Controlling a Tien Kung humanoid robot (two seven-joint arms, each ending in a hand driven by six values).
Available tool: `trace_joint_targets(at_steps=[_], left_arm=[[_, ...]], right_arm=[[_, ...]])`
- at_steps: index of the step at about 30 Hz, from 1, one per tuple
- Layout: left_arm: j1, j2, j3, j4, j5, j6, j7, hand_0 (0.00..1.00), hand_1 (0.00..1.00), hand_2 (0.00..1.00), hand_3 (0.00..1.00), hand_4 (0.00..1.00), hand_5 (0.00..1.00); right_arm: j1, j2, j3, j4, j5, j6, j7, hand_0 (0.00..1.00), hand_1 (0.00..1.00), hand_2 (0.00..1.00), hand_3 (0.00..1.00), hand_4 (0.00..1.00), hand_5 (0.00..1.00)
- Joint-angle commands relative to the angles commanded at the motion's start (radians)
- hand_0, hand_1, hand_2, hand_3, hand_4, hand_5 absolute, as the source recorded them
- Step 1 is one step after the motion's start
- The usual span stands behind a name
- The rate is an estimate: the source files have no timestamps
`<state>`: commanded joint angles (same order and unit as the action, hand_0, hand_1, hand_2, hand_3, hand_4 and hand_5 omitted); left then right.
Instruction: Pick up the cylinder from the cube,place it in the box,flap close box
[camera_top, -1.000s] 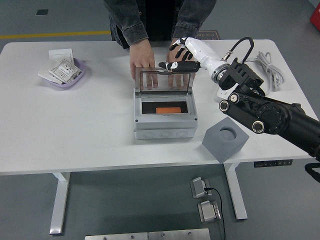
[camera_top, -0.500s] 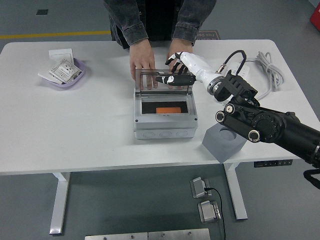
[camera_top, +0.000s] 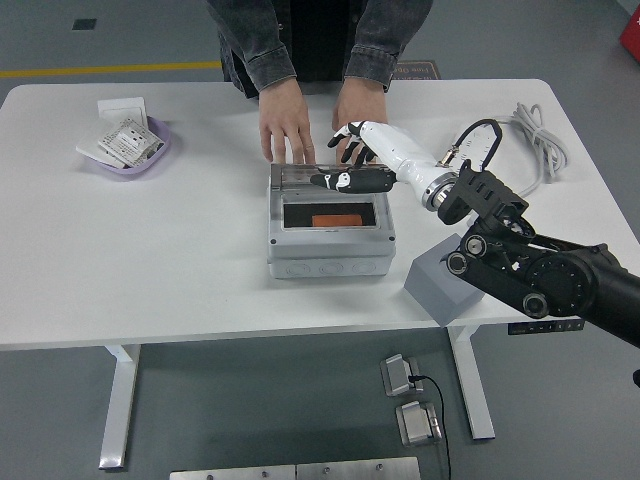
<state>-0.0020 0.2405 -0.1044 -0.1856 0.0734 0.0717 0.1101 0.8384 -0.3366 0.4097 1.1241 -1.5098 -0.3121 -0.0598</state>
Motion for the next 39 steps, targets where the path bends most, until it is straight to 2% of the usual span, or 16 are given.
trace_joint_targets(at_steps=[11,20,26,33,39], left_arm=[[-0.001,-0.001,-0.028,-0.003,0.025,0.001,-0.001,0.611,0.626,0.577,0.566,0.586,0.110],[-0.001,-0.002,-0.027,-0.003,0.025,0.001,0.000,0.611,0.626,0.577,0.566,0.586,0.111],[0.001,-0.003,-0.020,-0.002,0.018,0.001,-0.001,0.611,0.626,0.576,0.566,0.585,0.111],[0.005,-0.006,-0.011,0.001,0.007,0.001,-0.001,0.611,0.624,0.576,0.565,0.585,0.110],[0.008,-0.007,-0.016,0.003,0.007,0.000,-0.001,0.611,0.625,0.576,0.565,0.584,0.109]], right_arm=[[-0.037,-0.025,-0.010,0.040,-0.001,-0.005,0.000,0.521,0.459,0.541,0.685,0.992,0.717],[-0.059,-0.042,0.031,0.056,-0.010,-0.006,-0.001,0.521,0.459,0.542,0.689,0.991,0.725],[-0.119,-0.078,0.152,0.100,-0.070,0.006,-0.021,0.520,0.455,0.545,0.690,0.989,0.725],[-0.256,-0.109,0.343,0.192,-0.183,0.017,-0.048,0.521,0.458,0.541,0.685,0.987,0.732],[-0.383,-0.117,0.513,0.281,-0.192,-0.010,-0.025,0.514,0.453,0.540,0.684,0.984,0.741]])
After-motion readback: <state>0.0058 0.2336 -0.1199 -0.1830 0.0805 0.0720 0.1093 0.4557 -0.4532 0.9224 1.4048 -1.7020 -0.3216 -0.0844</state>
